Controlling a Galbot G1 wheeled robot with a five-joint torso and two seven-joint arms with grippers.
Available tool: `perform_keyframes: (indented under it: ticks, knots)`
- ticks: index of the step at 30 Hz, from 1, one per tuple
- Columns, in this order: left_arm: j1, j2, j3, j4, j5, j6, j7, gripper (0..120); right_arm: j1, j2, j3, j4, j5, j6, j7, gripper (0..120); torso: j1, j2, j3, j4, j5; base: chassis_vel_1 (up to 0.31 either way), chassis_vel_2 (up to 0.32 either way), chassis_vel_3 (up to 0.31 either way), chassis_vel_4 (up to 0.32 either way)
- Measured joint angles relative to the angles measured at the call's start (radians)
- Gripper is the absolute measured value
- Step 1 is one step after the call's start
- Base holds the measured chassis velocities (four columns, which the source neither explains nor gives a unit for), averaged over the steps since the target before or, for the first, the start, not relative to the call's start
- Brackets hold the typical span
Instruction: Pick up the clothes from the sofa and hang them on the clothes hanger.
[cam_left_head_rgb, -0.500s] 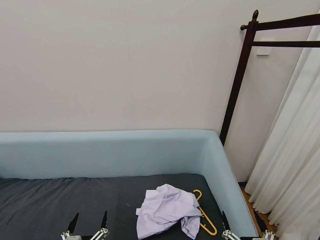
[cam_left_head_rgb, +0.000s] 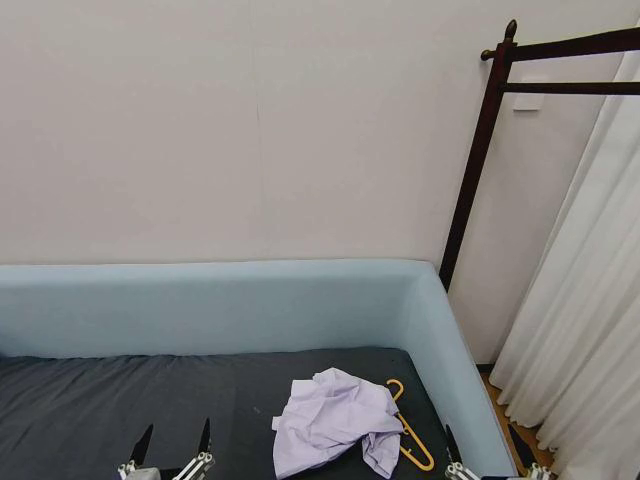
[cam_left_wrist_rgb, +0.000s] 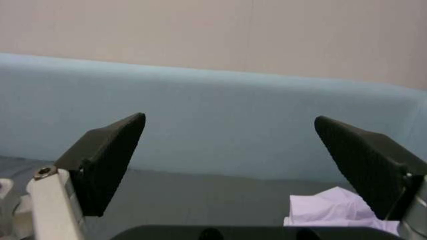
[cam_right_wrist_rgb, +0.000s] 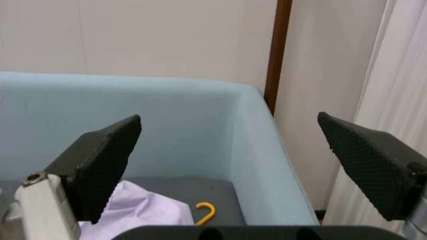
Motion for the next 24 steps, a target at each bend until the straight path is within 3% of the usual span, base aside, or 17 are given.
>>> perform_keyframes:
  ticks: [3, 7, 9, 11, 12, 15, 16, 19, 20, 24]
  knots:
    - [0.002, 0.006, -0.003, 0.011, -0.004, 0.000, 0.000, 100, 0.004, -0.006, -0.003, 0.001, 0.012, -0.019, 0.004, 100, 0.000, 0.000, 0.000, -0.0001, -0.0001, 0.000, 0.000, 0.000, 0.000]
    - [0.010, 0.013, -0.012, 0.047, -0.009, -0.010, -0.006, 100, 0.038, -0.045, -0.023, -0.012, 0.090, -0.102, 0.023, 100, 0.000, 0.000, 0.000, 0.0001, 0.0000, 0.000, 0.000, 0.000, 0.000]
    - [-0.008, 0.035, -0.002, 0.078, -0.036, -0.008, -0.010, 100, 0.072, -0.092, -0.008, -0.017, 0.195, -0.196, 0.037, 100, 0.000, 0.000, 0.000, 0.0004, 0.0001, 0.000, 0.000, 0.000, 0.000]
    - [-0.013, 0.041, 0.003, 0.084, -0.040, -0.006, -0.009, 100, 0.076, -0.103, -0.001, -0.019, 0.215, -0.210, 0.040, 100, 0.000, 0.000, 0.000, 0.0000, 0.0000, 0.000, 0.000, 0.000, 0.000]
    - [-0.007, 0.047, 0.006, 0.091, -0.044, -0.006, -0.010, 100, 0.112, -0.159, 0.011, -0.034, 0.287, -0.267, 0.051, 100, 0.000, 0.000, 0.000, -0.0010, -0.0002, 0.000, 0.000, 0.000, 0.000]
    - [0.008, 0.046, 0.003, 0.091, -0.047, -0.008, -0.009, 100, 0.164, -0.220, 0.012, -0.061, 0.358, -0.324, 0.059, 100, 0.000, 0.000, 0.000, -0.0003, 0.0002, 0.000, 0.000, 0.000, 0.000]
    - [0.017, 0.041, -0.003, 0.091, -0.047, -0.012, -0.010, 100, 0.232, -0.280, -0.001, -0.096, 0.436, -0.382, 0.068, 100, 0.000, 0.000, 0.000, 0.0001, 0.0003, 0.000, 0.000, 0.000, 0.000]
    - [0.020, 0.039, -0.004, 0.091, -0.046, -0.012, -0.010, 100, 0.259, -0.301, -0.009, -0.111, 0.462, -0.400, 0.071, 100, 0.000, 0.000, 0.000, 0.0003, 0.0002, 0.000, 0.000, 0.000, 0.000]
    - [0.034, 0.027, -0.007, 0.096, -0.036, -0.017, -0.014, 100, 0.359, -0.376, -0.061, -0.172, 0.537, -0.451, 0.076, 100, 0.000, 0.000, 0.000, 0.0004, 0.0004, 0.000, 0.000, 0.000, 0.000]
    - [0.053, 0.007, -0.007, 0.101, -0.017, -0.025, -0.015, 100, 0.512, -0.466, -0.186, -0.261, 0.635, -0.516, 0.080, 100, 0.000, 0.000, 0.000, -0.0001, 0.0002, 0.000, 0.000, 0.000, 0.000]
